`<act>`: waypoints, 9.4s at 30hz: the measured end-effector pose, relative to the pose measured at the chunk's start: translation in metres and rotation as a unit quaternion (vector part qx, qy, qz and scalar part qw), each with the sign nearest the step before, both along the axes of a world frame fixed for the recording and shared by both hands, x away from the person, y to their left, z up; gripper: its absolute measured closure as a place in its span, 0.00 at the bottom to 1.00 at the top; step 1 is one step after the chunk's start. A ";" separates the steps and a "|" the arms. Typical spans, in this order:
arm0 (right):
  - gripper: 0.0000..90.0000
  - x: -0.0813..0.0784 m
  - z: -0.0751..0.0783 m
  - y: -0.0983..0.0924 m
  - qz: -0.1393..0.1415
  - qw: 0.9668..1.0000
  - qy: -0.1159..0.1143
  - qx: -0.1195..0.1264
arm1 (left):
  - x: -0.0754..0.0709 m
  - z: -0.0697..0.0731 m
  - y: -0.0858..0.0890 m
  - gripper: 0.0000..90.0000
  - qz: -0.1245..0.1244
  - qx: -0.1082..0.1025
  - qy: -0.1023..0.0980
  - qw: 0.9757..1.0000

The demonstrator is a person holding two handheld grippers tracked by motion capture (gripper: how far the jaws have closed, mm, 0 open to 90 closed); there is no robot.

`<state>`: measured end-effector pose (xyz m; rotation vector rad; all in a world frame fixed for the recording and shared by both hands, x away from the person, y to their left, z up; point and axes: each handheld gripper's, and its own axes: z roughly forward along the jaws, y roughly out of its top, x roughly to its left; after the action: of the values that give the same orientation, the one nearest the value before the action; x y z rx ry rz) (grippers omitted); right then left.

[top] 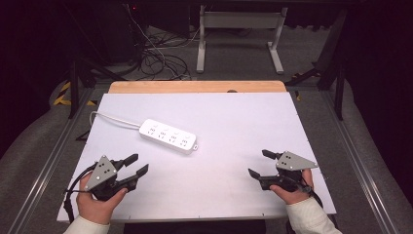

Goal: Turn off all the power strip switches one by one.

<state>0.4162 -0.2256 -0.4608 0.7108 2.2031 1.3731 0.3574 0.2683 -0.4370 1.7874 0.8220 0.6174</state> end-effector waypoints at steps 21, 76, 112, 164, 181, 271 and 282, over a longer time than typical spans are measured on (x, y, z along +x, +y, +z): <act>0.21 0.001 -0.003 0.003 0.005 1.000 0.009 -0.004 | 0.062 0.017 -0.015 0.67 0.002 0.003 0.028 1.000; 0.22 0.002 -0.007 0.006 0.020 1.000 0.013 -0.012 | 0.183 -0.023 -0.019 1.00 0.102 0.042 0.103 0.988; 0.22 0.001 -0.006 0.005 0.022 1.000 0.012 -0.011 | 0.192 -0.036 -0.031 1.00 0.122 0.088 0.124 0.981; 0.22 -0.001 -0.007 0.005 0.026 0.999 0.017 -0.012 | 0.177 -0.019 -0.046 1.00 0.082 0.019 0.106 0.991; 0.22 -0.001 -0.007 0.006 0.028 0.999 0.016 -0.015 | 0.183 -0.036 -0.053 1.00 0.086 0.041 0.135 0.986; 0.22 -0.001 -0.008 0.007 0.033 0.999 0.017 -0.018 | 0.175 -0.038 -0.081 1.00 0.027 0.046 0.144 0.988; 0.22 -0.001 -0.008 0.008 0.034 0.999 0.018 -0.017 | 0.175 -0.038 -0.082 1.00 0.031 0.049 0.143 0.988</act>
<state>0.4148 -0.2179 -0.4686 0.6595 2.2919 1.3614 0.5320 0.1861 -0.4749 1.9748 1.0590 0.4528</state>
